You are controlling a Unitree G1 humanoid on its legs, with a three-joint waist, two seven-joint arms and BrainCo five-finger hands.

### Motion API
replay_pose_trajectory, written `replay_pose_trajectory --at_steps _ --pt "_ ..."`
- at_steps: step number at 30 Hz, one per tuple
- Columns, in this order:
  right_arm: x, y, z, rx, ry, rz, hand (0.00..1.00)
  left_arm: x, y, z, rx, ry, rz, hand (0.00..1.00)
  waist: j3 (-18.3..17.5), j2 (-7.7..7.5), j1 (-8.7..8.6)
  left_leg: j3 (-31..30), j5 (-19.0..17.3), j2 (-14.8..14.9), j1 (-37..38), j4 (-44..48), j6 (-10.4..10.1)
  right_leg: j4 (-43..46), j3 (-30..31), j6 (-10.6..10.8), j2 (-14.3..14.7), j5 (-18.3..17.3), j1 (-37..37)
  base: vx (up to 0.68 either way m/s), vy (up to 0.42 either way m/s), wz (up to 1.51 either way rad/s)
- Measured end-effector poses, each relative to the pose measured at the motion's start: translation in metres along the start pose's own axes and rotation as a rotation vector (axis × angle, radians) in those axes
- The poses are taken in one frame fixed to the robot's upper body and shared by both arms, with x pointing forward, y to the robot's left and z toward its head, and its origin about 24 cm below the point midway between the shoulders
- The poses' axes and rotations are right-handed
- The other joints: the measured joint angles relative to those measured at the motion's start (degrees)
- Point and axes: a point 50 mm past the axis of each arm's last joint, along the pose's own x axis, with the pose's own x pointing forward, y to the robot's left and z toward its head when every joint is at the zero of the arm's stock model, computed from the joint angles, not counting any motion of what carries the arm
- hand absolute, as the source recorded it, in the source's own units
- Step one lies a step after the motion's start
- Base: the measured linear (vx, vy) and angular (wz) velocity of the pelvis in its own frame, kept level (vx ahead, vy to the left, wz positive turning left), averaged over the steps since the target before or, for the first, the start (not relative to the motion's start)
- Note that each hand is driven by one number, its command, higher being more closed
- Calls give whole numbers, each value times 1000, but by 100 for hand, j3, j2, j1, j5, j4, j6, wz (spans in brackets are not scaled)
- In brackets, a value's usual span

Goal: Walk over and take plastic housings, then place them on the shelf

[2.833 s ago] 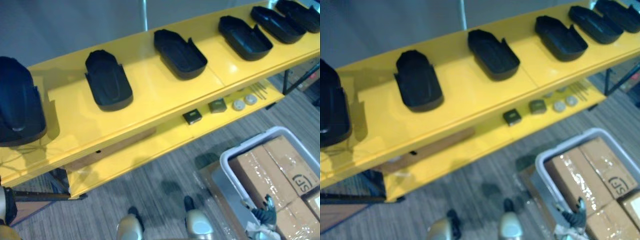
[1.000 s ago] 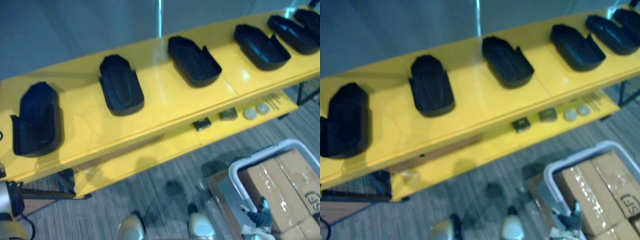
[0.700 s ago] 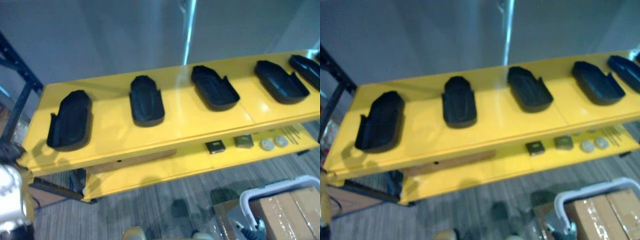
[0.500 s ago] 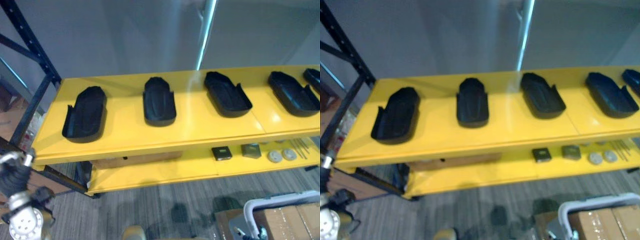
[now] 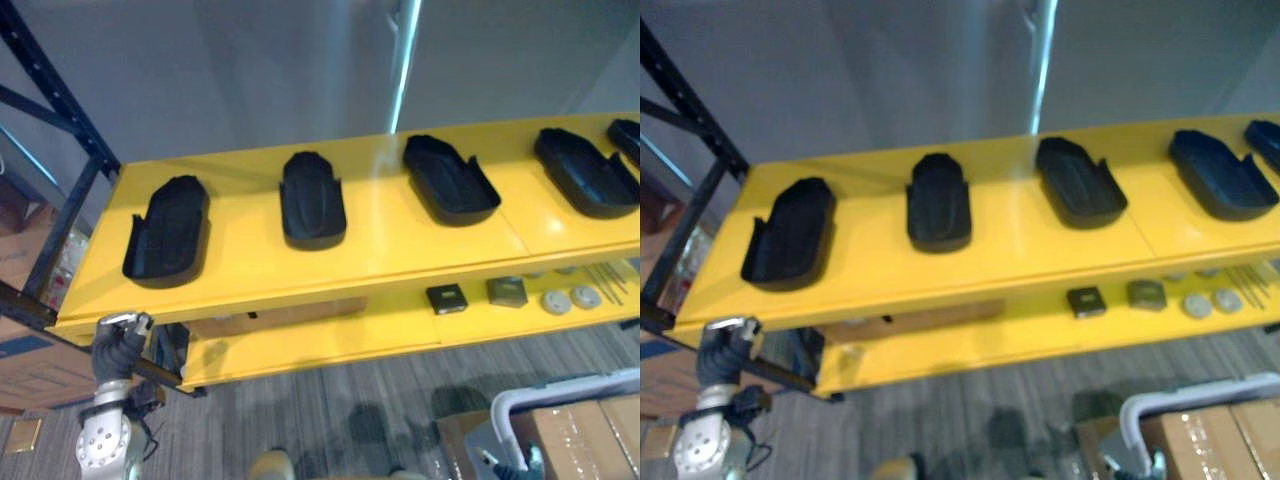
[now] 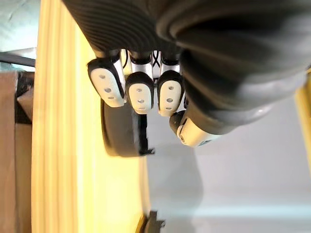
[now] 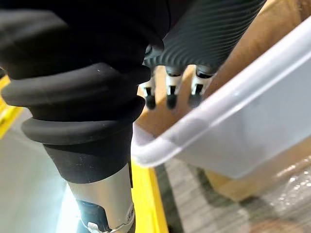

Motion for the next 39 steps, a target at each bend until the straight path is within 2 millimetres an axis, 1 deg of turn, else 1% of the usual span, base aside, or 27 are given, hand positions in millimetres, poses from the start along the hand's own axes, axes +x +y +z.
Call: replay_pose_trajectory --at_steps 4,6,9,16,20,22,27,35,39 --pt "2 0 3 -1 -8 4 0 18 4 0 24 7 20 100 73 -5 -69 139 1 43 126 -67 0 25 98 17 -8 12 2 26 4 -14" --pt "5 0 6 -1 -18 3 0 23 6 -2 31 19 41 100 117 -3 -161 169 1 41 123 -69 0 25 118 41 -21 39 -26 -2 15 -14" --pt "7 -1 5 -9 -11 13 0 30 8 -6 32 42 57 100 121 -8 -170 303 2 53 129 -81 2 33 181 56 -35 90 -108 -12 21 -18" --pt "8 -4 5 -14 -9 9 0 44 25 -9 88 80 99 100 148 -40 -197 390 12 42 210 -138 23 104 277 54 -62 117 -179 -33 14 -10" --pt "10 -3 7 -12 -17 9 0 46 30 -18 91 129 145 100 310 -61 -223 428 25 31 198 -121 43 117 280 53 -74 116 -229 -58 7 -5" --pt "10 -4 7 -12 -16 8 0 46 33 -21 100 148 161 100 312 -63 -229 435 25 28 192 -119 43 120 290 52 -71 115 -253 -15 4 -4" --pt "13 -4 12 -6 -34 10 0 48 35 -19 103 146 172 100 430 0 -227 428 12 19 170 -21 53 122 278 52 -63 114 -229 0 0 0" --pt "14 -4 15 -6 -40 18 0 52 38 -21 91 152 223 100 451 29 -232 427 -38 41 89 135 76 210 279 56 -60 109 -282 -9 4 -1" --pt "18 -8 19 -17 -56 12 0 55 38 -22 87 155 238 100 551 72 -311 428 -97 49 13 270 110 298 292 90 -60 59 -340 -61 14 -1"
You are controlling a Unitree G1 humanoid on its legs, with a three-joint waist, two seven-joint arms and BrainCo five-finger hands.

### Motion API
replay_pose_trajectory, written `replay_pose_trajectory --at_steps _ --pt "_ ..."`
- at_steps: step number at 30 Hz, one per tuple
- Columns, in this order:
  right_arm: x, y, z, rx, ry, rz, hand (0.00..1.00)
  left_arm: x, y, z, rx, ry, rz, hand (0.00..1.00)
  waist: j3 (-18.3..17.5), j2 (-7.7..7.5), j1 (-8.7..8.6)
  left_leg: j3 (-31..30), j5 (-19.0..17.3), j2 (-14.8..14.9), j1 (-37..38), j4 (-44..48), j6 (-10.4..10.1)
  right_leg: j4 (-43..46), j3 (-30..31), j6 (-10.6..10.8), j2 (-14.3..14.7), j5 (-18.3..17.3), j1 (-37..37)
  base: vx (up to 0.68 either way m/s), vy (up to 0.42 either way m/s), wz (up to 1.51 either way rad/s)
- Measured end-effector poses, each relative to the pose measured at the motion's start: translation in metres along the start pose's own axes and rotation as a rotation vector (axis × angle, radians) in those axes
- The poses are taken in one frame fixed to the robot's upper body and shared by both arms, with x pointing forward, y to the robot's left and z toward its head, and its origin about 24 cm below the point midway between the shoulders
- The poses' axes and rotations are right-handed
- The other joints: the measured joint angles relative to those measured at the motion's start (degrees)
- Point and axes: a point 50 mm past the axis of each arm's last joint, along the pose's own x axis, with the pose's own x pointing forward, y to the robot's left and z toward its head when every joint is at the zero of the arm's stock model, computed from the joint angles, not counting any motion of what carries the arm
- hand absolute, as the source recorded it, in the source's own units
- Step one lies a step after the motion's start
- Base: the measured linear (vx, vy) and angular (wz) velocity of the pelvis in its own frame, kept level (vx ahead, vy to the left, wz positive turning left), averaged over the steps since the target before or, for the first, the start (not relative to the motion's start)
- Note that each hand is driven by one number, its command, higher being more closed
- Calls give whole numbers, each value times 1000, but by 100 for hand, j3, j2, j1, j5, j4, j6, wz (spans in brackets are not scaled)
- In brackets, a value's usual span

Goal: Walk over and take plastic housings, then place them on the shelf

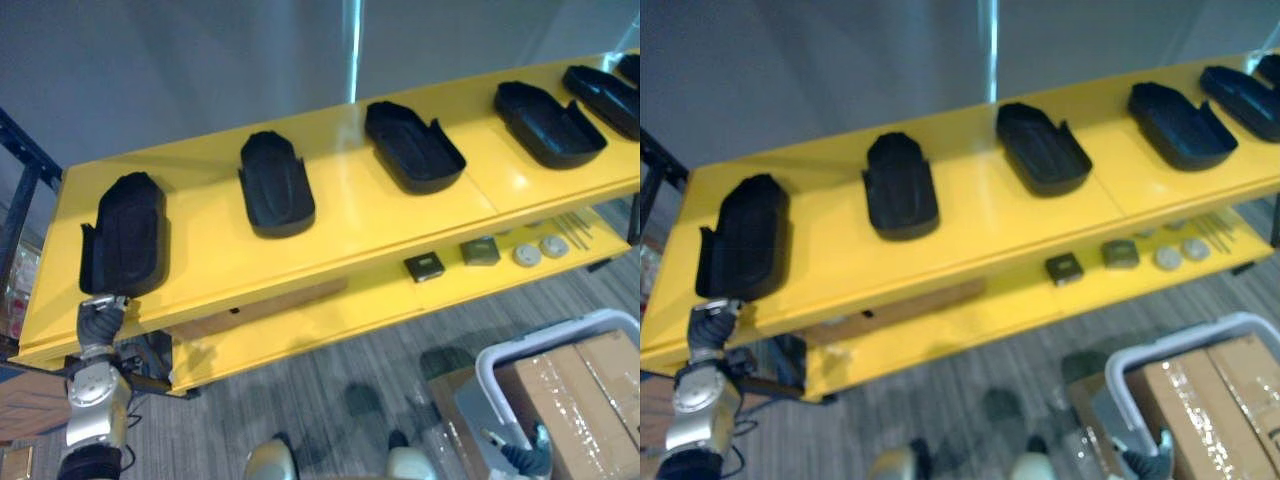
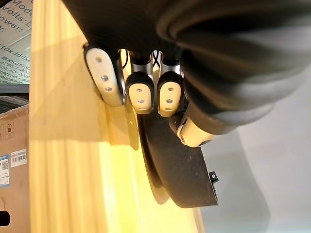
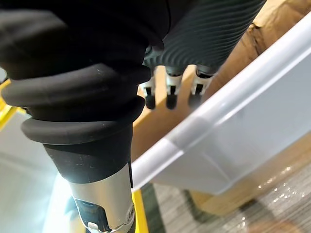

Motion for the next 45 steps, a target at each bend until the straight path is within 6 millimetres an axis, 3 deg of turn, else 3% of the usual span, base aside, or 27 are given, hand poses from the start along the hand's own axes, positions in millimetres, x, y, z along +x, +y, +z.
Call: replay_pose_trajectory --at_steps 17,24,28,33,42,45 --pt "1 1 1 -3 1 3 0 8 2 8 -27 -5 26 100 96 97 18 25 -22 65 -135 171 16 8 56 56 10 72 -111 -8 3 0" --pt "1 3 3 -3 -7 11 0 40 -11 73 -102 -218 -1 100 202 104 -49 66 -26 88 -222 203 16 -19 145 50 64 177 -161 0 13 -6" --pt "2 2 7 2 -22 8 0 39 -20 88 -118 -282 -61 100 242 45 -149 96 -58 109 -226 199 -13 -53 169 26 121 176 -160 19 -1 -2" --pt "3 2 10 6 -36 7 0 34 -27 99 -145 -329 -135 100 246 46 -134 84 -102 106 -223 205 -16 -49 189 1 131 161 -146 35 7 1" --pt "3 2 10 5 -37 5 0 22 -26 97 -146 -355 -146 100 450 107 -124 17 -257 131 -216 395 7 7 272 -116 168 77 -51 2 20 1" --pt "3 2 10 6 -36 4 0 11 -25 106 -164 -430 -144 100 453 113 -110 1 -257 131 -219 382 6 8 263 -101 173 47 -53 0 0 0"
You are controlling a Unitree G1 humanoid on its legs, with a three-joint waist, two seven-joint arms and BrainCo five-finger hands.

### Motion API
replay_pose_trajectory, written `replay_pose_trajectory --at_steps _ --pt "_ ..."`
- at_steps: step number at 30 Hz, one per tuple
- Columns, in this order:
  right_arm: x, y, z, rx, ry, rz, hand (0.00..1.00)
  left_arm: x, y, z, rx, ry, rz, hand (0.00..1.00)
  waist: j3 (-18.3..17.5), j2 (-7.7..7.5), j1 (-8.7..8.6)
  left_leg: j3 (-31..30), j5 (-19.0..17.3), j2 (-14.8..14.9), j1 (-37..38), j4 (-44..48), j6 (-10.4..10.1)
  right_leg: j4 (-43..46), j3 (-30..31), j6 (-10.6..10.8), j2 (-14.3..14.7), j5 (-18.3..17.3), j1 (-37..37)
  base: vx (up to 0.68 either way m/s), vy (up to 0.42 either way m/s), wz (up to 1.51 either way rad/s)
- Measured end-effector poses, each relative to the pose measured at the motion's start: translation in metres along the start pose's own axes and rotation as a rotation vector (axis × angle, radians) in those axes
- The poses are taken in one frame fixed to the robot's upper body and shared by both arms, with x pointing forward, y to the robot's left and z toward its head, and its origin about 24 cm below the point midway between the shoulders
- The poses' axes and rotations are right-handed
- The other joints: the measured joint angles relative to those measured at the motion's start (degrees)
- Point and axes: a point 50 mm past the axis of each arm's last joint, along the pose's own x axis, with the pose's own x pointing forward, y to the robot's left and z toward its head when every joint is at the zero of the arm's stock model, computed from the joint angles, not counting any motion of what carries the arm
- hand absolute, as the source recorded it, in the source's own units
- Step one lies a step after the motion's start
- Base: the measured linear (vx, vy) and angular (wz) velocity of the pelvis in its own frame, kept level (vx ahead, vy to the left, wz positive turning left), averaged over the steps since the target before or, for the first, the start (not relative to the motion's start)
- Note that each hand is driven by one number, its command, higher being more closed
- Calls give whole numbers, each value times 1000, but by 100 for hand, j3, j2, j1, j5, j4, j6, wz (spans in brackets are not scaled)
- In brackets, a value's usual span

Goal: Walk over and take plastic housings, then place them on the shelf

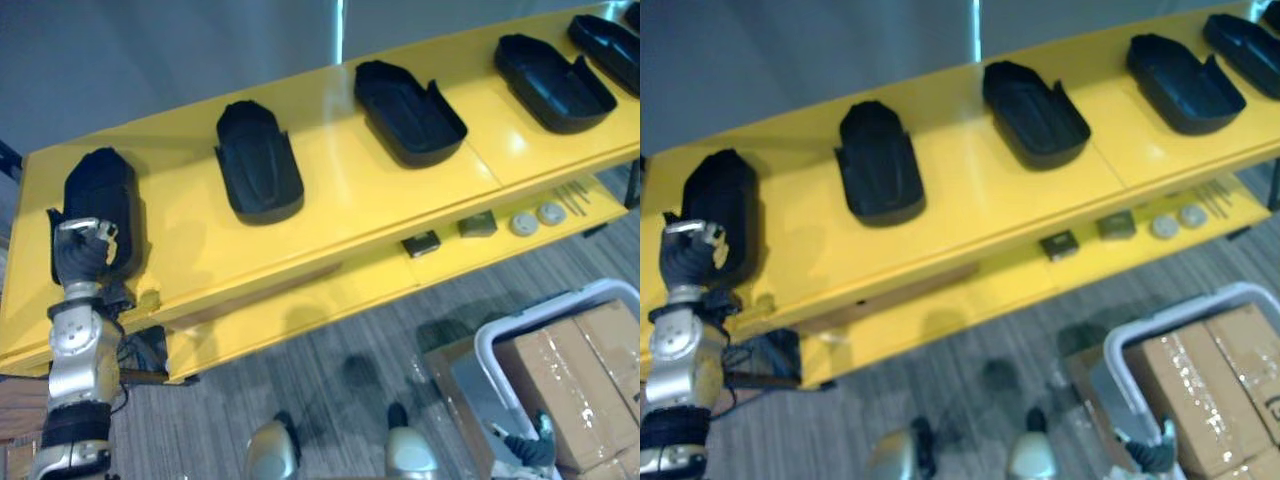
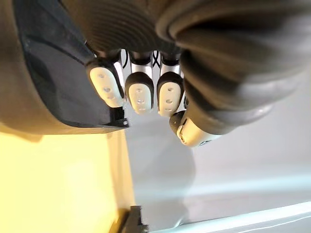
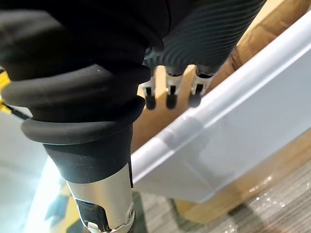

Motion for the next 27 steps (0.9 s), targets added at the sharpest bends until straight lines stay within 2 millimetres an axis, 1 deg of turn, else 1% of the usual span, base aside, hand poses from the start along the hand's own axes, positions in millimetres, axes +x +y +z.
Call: replay_pose_trajectory --at_steps 2,4,5,6,8,9,10,11,14,16,17,18,20,22,24,25,26,27 --pt "0 0 0 3 1 -3 0 -3 -3 16 -47 -106 14 100 3 6 11 -10 0 -2 -3 -6 0 1 -10 2 1 -2 0 0 0 0" --pt "-1 0 -1 8 6 -7 0 -10 -8 42 -94 -252 21 100 2 7 22 -33 0 -15 -5 -14 0 9 -61 22 -8 -16 8 20 2 5" --pt "-1 1 -1 9 7 -8 0 -11 -8 45 -100 -269 26 100 3 11 20 -41 0 -18 -5 -15 0 9 -73 24 -10 -18 13 18 -4 13" --pt "-3 3 -3 15 13 -11 0 -15 -10 54 -121 -323 43 100 -5 30 20 -90 1 -26 -8 -20 0 10 -138 28 -12 -27 48 20 -3 19" --pt "-5 5 -4 24 21 -16 0 -23 -12 59 -126 -346 52 100 -20 43 41 -140 1 -42 7 -33 -1 10 -181 45 -18 -79 101 18 -5 16" --pt "-6 7 -5 27 25 -14 0 -30 -11 59 -121 -351 75 0 -38 66 82 -146 3 -45 8 -57 -5 8 -201 45 -20 -96 101 17 -11 7" --pt "-7 7 -6 28 33 -13 0 -38 -9 57 -106 -347 101 0 -58 90 127 -161 20 -55 15 -107 -25 2 -236 40 -24 -103 101 20 -15 8" --pt "-7 8 -7 28 38 -12 0 -42 -7 56 -98 -342 113 0 -69 102 134 -181 27 -59 13 -125 -33 -1 -262 35 -24 -108 107 25 -21 14" --pt "-14 8 -16 23 79 -12 0 -61 -1 43 -51 -270 162 0 -271 173 204 -308 106 -109 30 -294 -61 -16 -378 27 -30 -121 143 53 -28 23" --pt "-18 8 -24 16 117 -12 0 -73 3 32 -5 -212 203 0 -402 172 290 -360 152 -142 227 -455 -75 -79 -481 26 -44 -122 344 94 -32 24" --pt "-20 8 -27 12 134 -13 0 -82 8 27 24 -179 218 0 -562 172 305 -421 153 -151 233 -505 -76 -122 -585 25 -44 -122 408 78 -27 26" --pt "-20 8 -28 10 142 -12 0 -85 9 25 33 -165 219 0 -617 168 314 -450 156 -157 249 -520 -82 -128 -613 23 -45 -123 438 78 -16 21" --pt "-20 9 -31 8 162 -13 0 -96 15 19 43 -122 249 0 -774 141 458 -447 185 -179 396 -633 -92 -141 -621 18 -59 -125 530 60 -2 7" --pt "-21 10 -34 18 183 -16 0 -103 19 15 45 -92 279 0 -900 116 528 -510 218 -215 413 -704 -85 -185 -727 16 -90 -126 625 22 -4 17" --pt "-22 10 -37 18 200 -17 0 -107 20 10 45 -58 290 0 -975 83 544 -625 284 -270 457 -804 -86 -199 -842 14 -118 -127 707 -2 -10 31" --pt "-22 11 -39 25 213 -17 0 -110 22 6 55 -26 301 0 -1031 33 601 -630 369 -298 530 -913 -77 -200 -895 2 -147 -134 721 -8 -11 22" --pt "-22 13 -38 31 218 -17 0 -111 23 3 61 -7 312 0 -1046 13 619 -629 423 -319 565 -986 -73 -200 -908 -6 -166 -138 725 -26 -18 7" --pt "-19 15 -35 35 216 -13 0 -114 28 -8 76 54 348 0 -1051 -8 627 -621 540 -351 656 -1171 -67 -199 -914 -8 -191 -137 735 -60 -20 1"
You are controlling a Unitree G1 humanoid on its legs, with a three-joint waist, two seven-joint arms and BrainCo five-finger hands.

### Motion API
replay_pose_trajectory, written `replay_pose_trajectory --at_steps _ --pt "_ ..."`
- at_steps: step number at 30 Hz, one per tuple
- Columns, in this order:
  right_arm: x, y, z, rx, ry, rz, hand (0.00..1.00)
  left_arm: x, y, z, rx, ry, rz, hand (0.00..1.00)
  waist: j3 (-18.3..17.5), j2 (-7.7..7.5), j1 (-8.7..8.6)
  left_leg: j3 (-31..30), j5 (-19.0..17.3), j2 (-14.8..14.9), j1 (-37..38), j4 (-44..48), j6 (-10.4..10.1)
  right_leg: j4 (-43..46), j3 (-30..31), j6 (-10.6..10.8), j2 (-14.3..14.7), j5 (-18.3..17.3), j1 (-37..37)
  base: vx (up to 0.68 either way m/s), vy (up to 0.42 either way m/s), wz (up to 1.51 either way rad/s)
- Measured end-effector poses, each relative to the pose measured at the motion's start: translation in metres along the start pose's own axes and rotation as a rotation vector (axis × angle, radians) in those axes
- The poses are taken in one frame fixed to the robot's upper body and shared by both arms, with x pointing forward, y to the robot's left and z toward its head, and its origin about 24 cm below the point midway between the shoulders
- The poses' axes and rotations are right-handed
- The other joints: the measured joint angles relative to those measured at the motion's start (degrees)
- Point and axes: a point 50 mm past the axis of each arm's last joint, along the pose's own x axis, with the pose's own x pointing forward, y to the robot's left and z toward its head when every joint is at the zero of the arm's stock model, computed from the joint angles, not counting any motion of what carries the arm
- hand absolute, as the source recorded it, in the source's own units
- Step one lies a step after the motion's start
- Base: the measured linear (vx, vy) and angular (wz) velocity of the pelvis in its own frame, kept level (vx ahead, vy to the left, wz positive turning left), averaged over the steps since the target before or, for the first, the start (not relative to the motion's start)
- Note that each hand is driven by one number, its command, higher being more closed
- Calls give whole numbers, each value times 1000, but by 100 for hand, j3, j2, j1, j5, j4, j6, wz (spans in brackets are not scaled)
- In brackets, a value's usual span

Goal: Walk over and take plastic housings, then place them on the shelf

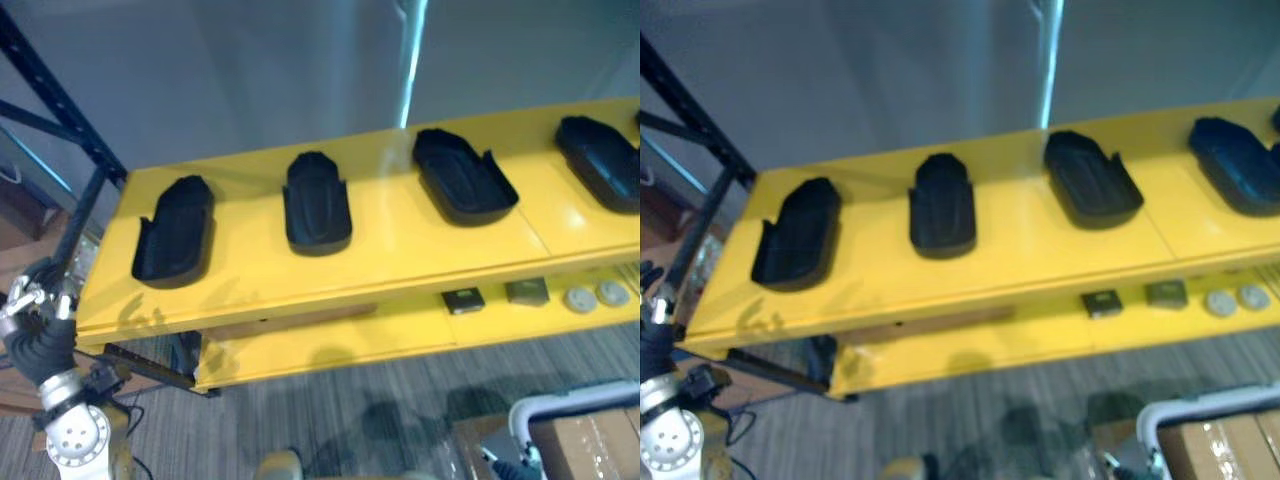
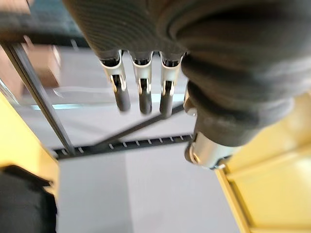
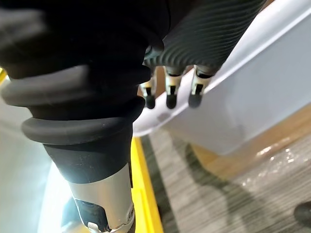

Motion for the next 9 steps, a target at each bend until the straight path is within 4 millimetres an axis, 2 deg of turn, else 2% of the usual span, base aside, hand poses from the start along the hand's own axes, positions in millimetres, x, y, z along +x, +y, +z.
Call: replay_pose_trajectory --at_steps 5,7,8,9 --pt "3 6 3 20 22 14 0 -17 24 -62 127 313 138 0 -72 -134 -3 28 523 -88 321 -793 -18 -111 -38 0 -63 -7 -30 -86 -26 -3" --pt "3 5 -1 30 53 9 0 -36 36 -91 165 468 183 0 -75 -189 -40 27 810 -102 501 -1253 -22 -125 -134 8 -63 -4 -34 -93 -31 9" --pt "2 3 -7 30 82 3 0 -52 41 -110 164 581 212 0 -89 -215 -52 18 983 -103 630 -1533 -18 -122 -164 12 -56 -6 -35 -81 -22 13" --pt "2 3 -8 31 86 3 0 -56 42 -113 168 605 218 0 -84 -225 -52 13 993 -102 637 -1544 -20 -124 -166 13 -56 -7 -33 -45 -9 6"
